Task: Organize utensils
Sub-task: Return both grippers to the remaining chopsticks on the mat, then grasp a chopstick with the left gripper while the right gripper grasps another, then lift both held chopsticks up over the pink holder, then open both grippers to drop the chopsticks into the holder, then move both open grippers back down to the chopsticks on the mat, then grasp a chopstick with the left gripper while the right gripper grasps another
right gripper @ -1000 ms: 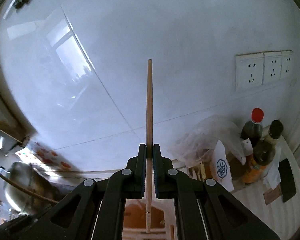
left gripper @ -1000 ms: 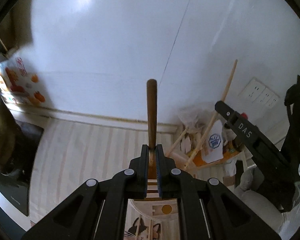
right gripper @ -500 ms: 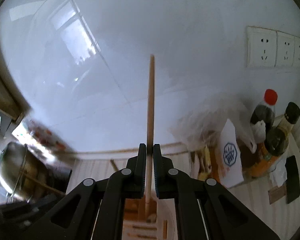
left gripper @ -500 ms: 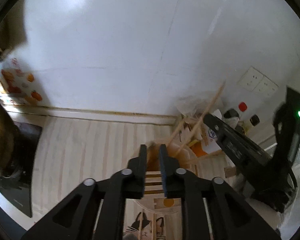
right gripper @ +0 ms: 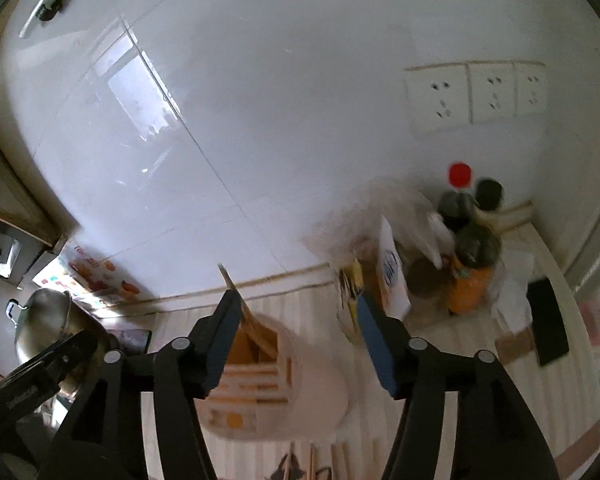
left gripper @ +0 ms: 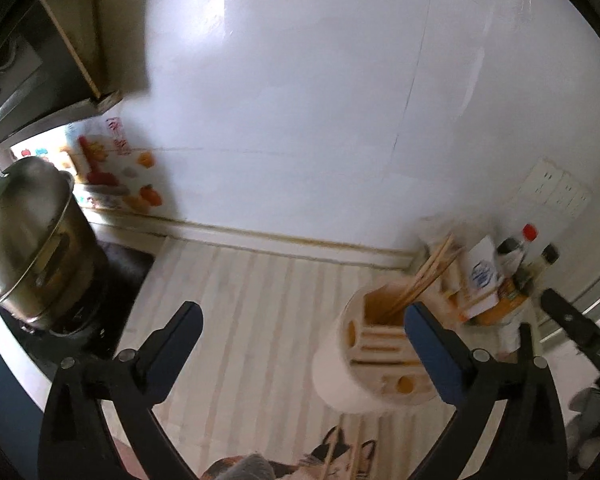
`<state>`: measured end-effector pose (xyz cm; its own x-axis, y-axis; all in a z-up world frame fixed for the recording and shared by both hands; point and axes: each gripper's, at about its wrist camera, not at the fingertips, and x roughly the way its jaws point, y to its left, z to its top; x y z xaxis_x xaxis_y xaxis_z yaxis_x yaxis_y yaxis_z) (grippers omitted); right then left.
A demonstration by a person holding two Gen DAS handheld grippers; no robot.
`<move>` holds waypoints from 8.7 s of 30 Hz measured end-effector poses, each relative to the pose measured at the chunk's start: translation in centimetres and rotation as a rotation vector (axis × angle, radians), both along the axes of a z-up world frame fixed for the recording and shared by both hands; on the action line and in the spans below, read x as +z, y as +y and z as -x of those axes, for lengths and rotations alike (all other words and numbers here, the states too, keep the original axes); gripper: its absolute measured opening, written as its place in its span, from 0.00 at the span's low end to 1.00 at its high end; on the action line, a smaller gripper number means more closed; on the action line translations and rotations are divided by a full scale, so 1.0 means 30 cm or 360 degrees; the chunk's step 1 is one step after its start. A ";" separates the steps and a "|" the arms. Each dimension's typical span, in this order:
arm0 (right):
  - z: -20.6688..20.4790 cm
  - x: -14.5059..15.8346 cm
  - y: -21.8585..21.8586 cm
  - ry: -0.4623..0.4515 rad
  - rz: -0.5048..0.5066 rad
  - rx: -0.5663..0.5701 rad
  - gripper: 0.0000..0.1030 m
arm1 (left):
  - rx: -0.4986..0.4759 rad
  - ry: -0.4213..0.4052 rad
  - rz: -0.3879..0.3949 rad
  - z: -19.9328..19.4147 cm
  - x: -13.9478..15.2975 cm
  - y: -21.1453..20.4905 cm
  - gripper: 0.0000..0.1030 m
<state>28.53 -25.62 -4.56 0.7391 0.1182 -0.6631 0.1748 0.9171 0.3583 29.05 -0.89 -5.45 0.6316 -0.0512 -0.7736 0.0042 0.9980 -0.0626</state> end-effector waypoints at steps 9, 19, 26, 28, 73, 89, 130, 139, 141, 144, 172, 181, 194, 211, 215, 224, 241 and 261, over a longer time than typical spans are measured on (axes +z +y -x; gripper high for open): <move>0.137 -0.167 -0.005 0.0140 0.0106 -0.0019 0.84 | -0.0013 0.0231 -0.0162 0.108 -0.283 -0.010 1.00; 0.207 -0.495 0.007 0.0580 0.0099 0.0053 0.82 | -0.0112 0.0603 -0.0266 0.224 -0.655 -0.079 0.99; 0.254 -0.751 0.013 0.0893 0.0025 0.0127 0.51 | -0.0275 0.0916 -0.0137 0.270 -0.891 -0.163 0.68; 0.267 -0.793 0.019 0.0942 0.0039 0.0135 0.49 | -0.0305 0.0942 -0.0138 0.274 -0.928 -0.183 0.65; 0.377 -0.963 0.200 0.1253 0.0410 0.0341 0.07 | -0.0351 0.0921 -0.0349 0.275 -0.958 -0.154 0.05; 0.320 -0.966 0.173 0.1250 0.0445 0.0346 0.09 | -0.0325 0.0919 -0.0321 0.252 -0.952 -0.162 0.05; 0.019 0.166 0.106 -0.0212 0.0053 0.0033 0.06 | -0.0151 -0.0270 0.0163 0.005 0.276 0.002 0.04; -0.207 0.084 0.138 -0.0251 0.0062 -0.0051 0.06 | -0.0217 -0.0104 0.0203 -0.204 0.127 -0.109 0.04; -0.238 0.050 0.140 -0.0245 0.0056 -0.0057 0.06 | -0.0233 -0.0067 0.0190 -0.234 0.087 -0.130 0.04; -0.281 -0.009 0.149 -0.0230 0.0071 -0.0046 0.06 | -0.0252 -0.0015 0.0175 -0.260 0.040 -0.156 0.04; -0.034 0.038 0.017 -0.0094 0.0042 0.0016 0.62 | -0.0041 -0.0066 -0.0056 -0.024 0.061 -0.013 1.00; 0.138 -0.122 0.003 0.0034 0.0120 -0.0046 0.84 | -0.0023 0.0172 -0.0199 0.086 -0.253 -0.002 1.00; 0.260 -0.733 0.058 0.0836 -0.0046 0.0153 0.53 | -0.0105 0.0733 -0.0304 0.254 -0.764 -0.035 0.97; 0.399 -0.952 0.024 0.1086 0.0125 0.0137 0.07 | -0.0418 0.0992 0.0020 0.337 -0.935 -0.239 0.25; 0.446 -0.969 -0.058 0.1100 0.0105 0.0063 0.07 | -0.0492 0.0974 -0.0010 0.339 -0.940 -0.304 0.20; 0.523 -0.985 -0.130 0.1101 0.0098 0.0006 0.07 | -0.0495 0.0948 -0.0146 0.361 -0.953 -0.350 0.04; 0.515 -0.981 -0.093 0.1111 0.0095 0.0116 0.07 | -0.0259 0.1009 -0.0088 0.377 -0.930 -0.084 0.05; 0.361 -0.983 0.141 0.1245 0.0346 0.0214 0.08 | -0.0272 0.1033 -0.0127 0.316 -0.957 -0.123 0.04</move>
<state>17.69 -21.40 -34.06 0.0425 -0.0177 -0.9989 0.1839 0.9829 -0.0096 19.57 -4.57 -34.15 0.0257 -0.0358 -0.9990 0.1487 0.9884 -0.0316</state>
